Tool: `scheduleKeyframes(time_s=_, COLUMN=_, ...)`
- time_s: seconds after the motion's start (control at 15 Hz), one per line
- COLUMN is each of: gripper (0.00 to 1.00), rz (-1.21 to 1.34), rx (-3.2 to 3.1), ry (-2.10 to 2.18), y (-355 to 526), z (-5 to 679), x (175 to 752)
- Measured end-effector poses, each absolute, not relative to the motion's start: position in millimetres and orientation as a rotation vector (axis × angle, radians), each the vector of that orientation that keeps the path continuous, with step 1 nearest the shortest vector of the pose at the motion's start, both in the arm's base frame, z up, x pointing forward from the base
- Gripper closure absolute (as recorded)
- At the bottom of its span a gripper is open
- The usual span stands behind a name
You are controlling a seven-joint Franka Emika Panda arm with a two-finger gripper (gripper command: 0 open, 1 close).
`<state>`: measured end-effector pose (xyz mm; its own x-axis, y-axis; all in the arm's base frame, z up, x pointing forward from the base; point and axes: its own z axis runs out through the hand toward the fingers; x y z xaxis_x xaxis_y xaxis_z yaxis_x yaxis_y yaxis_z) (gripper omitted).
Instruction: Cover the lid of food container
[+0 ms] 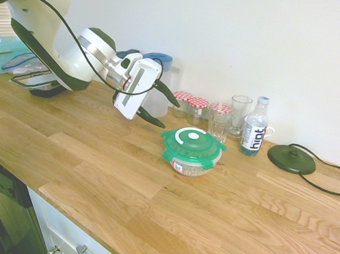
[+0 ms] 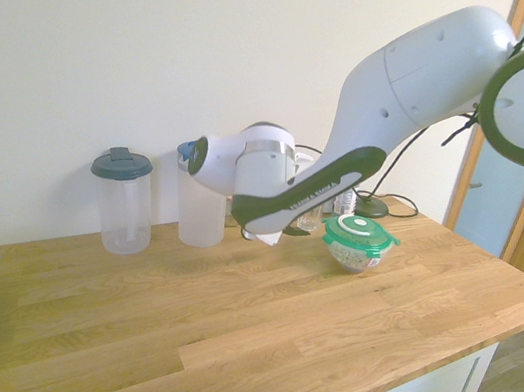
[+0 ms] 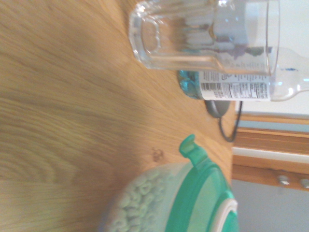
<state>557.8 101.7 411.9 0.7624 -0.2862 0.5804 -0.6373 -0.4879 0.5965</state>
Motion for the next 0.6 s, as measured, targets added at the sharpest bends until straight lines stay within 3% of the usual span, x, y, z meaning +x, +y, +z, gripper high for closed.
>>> scheduleKeyframes(time_s=0.27, gripper=0.00, rz=0.414, rx=2.365, ry=-0.800, y=100, z=492, x=518)
scheduleKeyframes(time_s=0.6, gripper=0.00, rz=0.288, rx=2.680, ry=-0.975, y=46, z=497, x=436)
